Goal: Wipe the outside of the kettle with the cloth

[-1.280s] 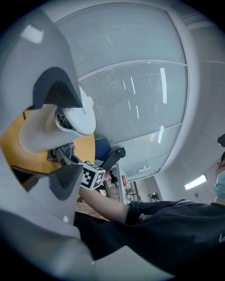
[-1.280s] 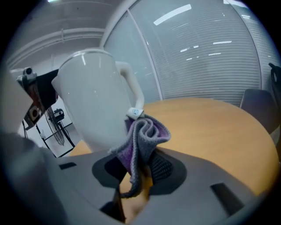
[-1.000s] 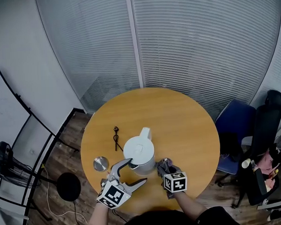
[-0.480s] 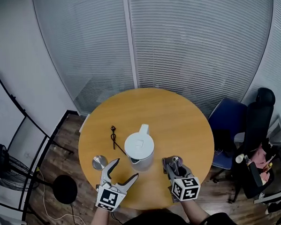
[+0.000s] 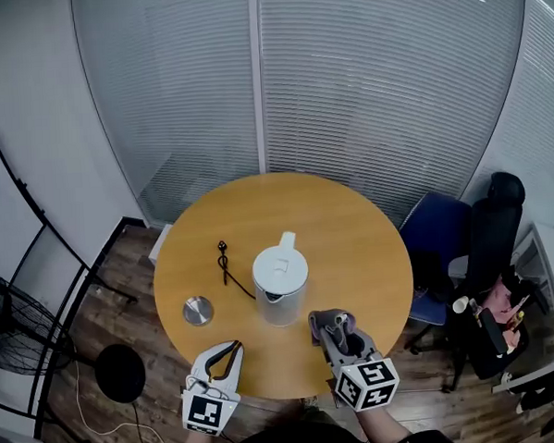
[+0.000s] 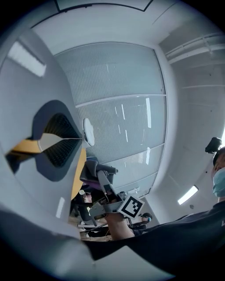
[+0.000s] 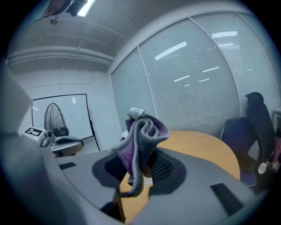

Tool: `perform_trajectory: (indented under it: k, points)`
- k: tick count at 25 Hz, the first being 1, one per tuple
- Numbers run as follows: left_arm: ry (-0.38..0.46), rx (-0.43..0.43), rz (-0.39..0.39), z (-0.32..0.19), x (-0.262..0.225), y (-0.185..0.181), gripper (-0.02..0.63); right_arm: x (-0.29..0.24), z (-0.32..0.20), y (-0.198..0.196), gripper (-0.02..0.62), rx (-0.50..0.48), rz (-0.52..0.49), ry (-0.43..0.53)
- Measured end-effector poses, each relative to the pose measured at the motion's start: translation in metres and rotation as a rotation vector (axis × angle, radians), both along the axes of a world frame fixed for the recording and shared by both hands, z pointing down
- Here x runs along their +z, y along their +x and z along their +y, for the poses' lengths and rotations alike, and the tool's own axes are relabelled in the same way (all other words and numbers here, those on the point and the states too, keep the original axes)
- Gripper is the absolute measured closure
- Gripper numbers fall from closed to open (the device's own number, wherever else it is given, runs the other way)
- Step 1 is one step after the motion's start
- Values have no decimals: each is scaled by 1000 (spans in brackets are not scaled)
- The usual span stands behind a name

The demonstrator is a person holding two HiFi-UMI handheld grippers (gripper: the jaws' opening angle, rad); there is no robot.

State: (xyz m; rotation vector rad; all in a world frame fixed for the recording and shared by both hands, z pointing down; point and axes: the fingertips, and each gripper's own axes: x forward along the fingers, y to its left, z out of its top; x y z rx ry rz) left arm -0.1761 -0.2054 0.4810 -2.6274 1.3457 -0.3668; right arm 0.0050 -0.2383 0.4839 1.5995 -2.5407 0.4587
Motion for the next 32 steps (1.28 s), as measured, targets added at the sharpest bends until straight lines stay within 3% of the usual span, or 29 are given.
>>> perform_trajectory:
  k: [15, 27, 32]
  points:
    - [-184, 22, 79, 69, 45, -30, 597, 14, 77, -42, 479, -25, -44, -57]
    - [-197, 11, 106, 96, 51, -41, 597, 28, 105, -56, 479, -53, -7, -90]
    - [-199, 6, 105, 103, 53, -48, 597, 26, 110, -61, 479, -58, -41, -93]
